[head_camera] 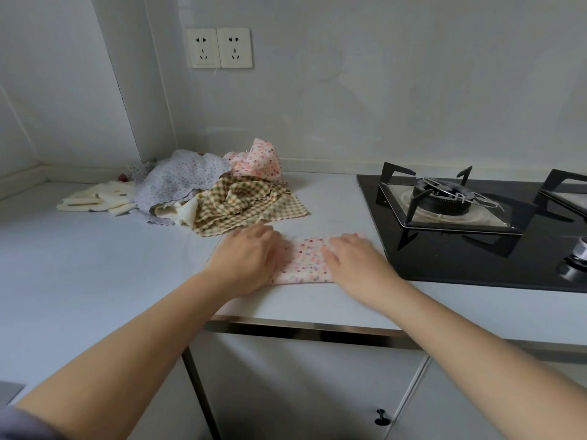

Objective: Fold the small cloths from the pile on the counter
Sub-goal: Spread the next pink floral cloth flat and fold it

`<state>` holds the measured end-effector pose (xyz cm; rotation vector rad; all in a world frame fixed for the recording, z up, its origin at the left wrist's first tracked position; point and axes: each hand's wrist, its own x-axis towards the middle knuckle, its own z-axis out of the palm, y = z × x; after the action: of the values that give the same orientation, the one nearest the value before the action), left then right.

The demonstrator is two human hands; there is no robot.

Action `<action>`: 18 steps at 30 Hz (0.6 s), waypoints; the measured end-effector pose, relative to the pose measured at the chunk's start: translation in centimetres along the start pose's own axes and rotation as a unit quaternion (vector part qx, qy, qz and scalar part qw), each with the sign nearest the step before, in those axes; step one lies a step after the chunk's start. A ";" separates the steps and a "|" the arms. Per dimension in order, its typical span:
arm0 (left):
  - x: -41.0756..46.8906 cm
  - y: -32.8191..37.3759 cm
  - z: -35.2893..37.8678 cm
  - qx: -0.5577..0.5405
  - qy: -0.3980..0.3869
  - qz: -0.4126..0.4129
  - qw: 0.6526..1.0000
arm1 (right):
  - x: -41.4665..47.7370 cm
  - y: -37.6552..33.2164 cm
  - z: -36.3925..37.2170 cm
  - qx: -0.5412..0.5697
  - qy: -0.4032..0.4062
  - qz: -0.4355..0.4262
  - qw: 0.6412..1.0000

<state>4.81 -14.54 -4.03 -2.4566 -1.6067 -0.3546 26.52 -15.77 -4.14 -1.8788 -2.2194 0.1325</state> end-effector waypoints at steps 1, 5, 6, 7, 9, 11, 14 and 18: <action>-0.2 0.3 0.2 -0.042 -0.081 -0.001 0.996 | -0.3 -0.4 0.5 -0.008 -0.066 0.010 0.998; 0.0 0.7 0.6 -0.064 -0.188 -0.049 0.979 | 0.2 -0.5 0.2 -0.040 -0.163 0.010 0.986; -0.1 0.8 0.4 -0.056 -0.193 -0.051 0.978 | 0.6 -0.1 -0.1 -0.035 -0.175 0.004 0.984; -0.2 1.1 0.1 -0.046 -0.200 -0.054 0.977 | 1.1 0.4 -0.4 -0.029 -0.185 0.000 0.982; -0.7 1.5 -0.9 -0.008 -0.177 -0.061 0.982 | 1.9 1.4 -1.2 -0.039 -0.159 -0.007 0.987; -1.2 1.5 -1.8 0.047 -0.026 -0.069 0.996 | 1.7 2.0 -1.8 -0.071 -0.035 -0.028 0.997; -1.6 0.5 -2.4 0.032 0.163 -0.052 0.985 | 0.6 1.4 -1.7 0.042 0.073 -0.090 0.992; -1.4 -0.1 -1.9 -0.111 0.039 0.045 0.992 | 0.9 1.1 -0.7 0.061 -0.061 -0.148 0.985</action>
<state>3.96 -16.22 -2.65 -2.6289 -1.4912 -0.6382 27.61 -14.73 -3.59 -1.4954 -2.4803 0.3322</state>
